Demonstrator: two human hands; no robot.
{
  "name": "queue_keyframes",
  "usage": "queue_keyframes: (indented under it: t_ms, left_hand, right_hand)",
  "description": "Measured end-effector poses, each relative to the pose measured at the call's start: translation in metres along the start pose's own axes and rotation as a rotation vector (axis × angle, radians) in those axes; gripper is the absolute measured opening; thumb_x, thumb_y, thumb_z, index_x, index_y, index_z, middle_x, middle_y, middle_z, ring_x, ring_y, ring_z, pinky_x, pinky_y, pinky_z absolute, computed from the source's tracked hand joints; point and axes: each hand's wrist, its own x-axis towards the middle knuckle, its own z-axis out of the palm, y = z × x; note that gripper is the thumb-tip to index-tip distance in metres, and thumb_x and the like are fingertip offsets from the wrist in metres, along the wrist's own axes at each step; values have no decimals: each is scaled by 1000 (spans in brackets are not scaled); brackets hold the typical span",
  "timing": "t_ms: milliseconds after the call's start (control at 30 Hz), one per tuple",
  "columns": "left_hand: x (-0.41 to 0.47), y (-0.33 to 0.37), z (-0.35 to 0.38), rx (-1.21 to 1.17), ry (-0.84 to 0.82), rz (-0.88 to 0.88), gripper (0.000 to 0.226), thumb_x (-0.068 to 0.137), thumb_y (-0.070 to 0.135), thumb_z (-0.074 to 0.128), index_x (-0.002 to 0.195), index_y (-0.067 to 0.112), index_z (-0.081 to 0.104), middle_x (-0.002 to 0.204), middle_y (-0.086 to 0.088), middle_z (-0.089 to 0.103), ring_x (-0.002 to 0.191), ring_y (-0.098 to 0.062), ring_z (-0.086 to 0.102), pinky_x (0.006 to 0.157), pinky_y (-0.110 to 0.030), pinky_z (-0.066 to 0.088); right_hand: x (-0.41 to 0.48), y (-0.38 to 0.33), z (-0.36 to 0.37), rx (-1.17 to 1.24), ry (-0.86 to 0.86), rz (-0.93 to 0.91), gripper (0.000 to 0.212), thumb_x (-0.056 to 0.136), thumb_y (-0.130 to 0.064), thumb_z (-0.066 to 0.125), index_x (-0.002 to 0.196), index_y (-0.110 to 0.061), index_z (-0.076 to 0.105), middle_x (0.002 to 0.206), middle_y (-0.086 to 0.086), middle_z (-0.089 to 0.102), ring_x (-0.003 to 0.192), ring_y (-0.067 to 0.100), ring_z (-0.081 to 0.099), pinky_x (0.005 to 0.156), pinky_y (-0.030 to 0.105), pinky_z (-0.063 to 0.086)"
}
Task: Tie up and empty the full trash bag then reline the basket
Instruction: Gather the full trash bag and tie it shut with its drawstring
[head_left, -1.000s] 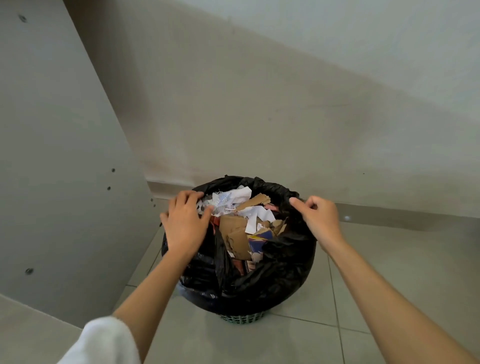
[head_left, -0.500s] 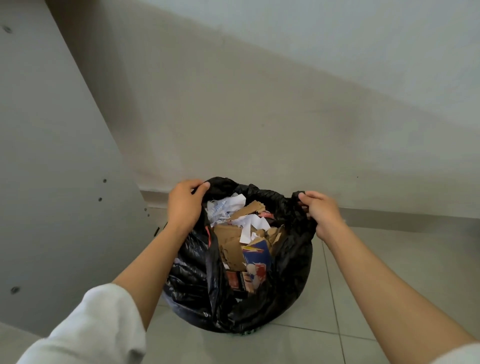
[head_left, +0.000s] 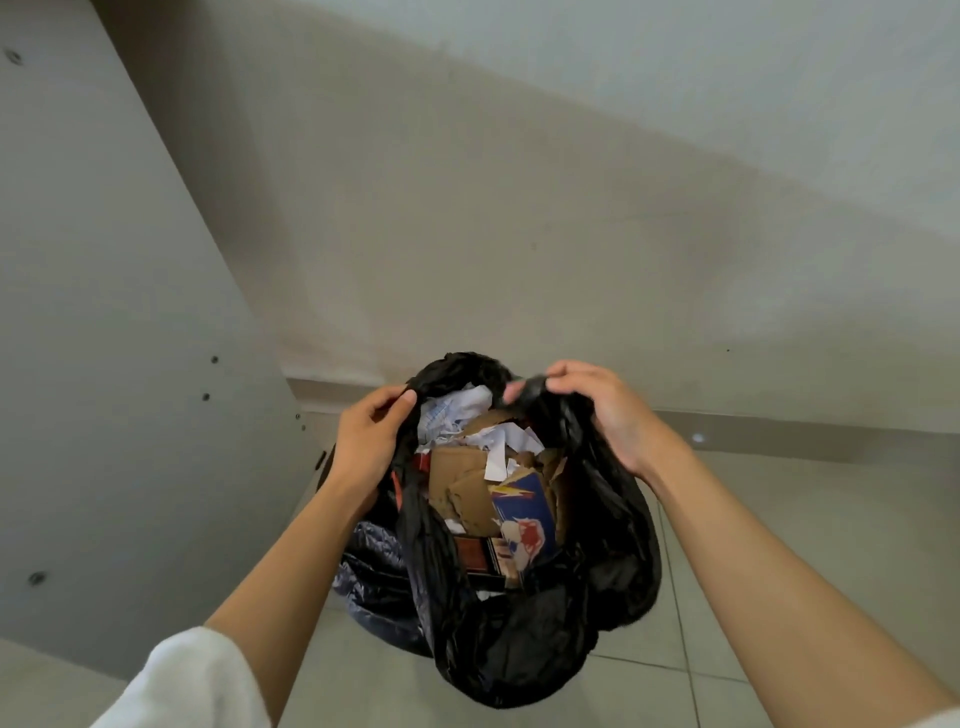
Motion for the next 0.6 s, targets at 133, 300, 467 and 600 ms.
queue_keyframes:
  t_ms: [133, 300, 467, 600]
  left_hand:
    - [-8, -7, -12, -54, 25, -43, 14, 94, 15, 55, 95, 9, 67, 84, -5, 66, 76, -18, 59, 74, -31, 47]
    - [-17, -18, -41, 126, 196, -104, 12, 94, 12, 54, 95, 11, 66, 93, -12, 68, 84, -24, 62, 68, -26, 47]
    - [-40, 8, -33, 430, 242, 126, 22, 94, 21, 52, 113, 18, 64, 111, 3, 61, 105, -15, 54, 88, -31, 42]
    - [-65, 40, 3, 641, 54, 540, 25, 93, 28, 49, 115, 27, 63, 118, 11, 59, 117, -10, 46, 98, -40, 35]
  right_hand:
    - [-23, 5, 3, -305, -178, 61, 15, 84, -8, 53, 72, -11, 61, 100, 19, 71, 101, 31, 65, 95, 40, 47]
    - [-48, 6, -6, -388, -143, 40, 20, 84, 3, 56, 69, -8, 62, 105, 6, 71, 94, 9, 63, 81, 15, 45]
    - [-58, 5, 1, -519, -63, -22, 5, 82, -17, 71, 87, -17, 73, 105, 3, 64, 91, 4, 57, 77, 8, 40]
    - [-70, 2, 11, -575, -142, -56, 14, 85, -20, 68, 90, -32, 71, 98, -13, 70, 92, -4, 61, 84, 11, 43]
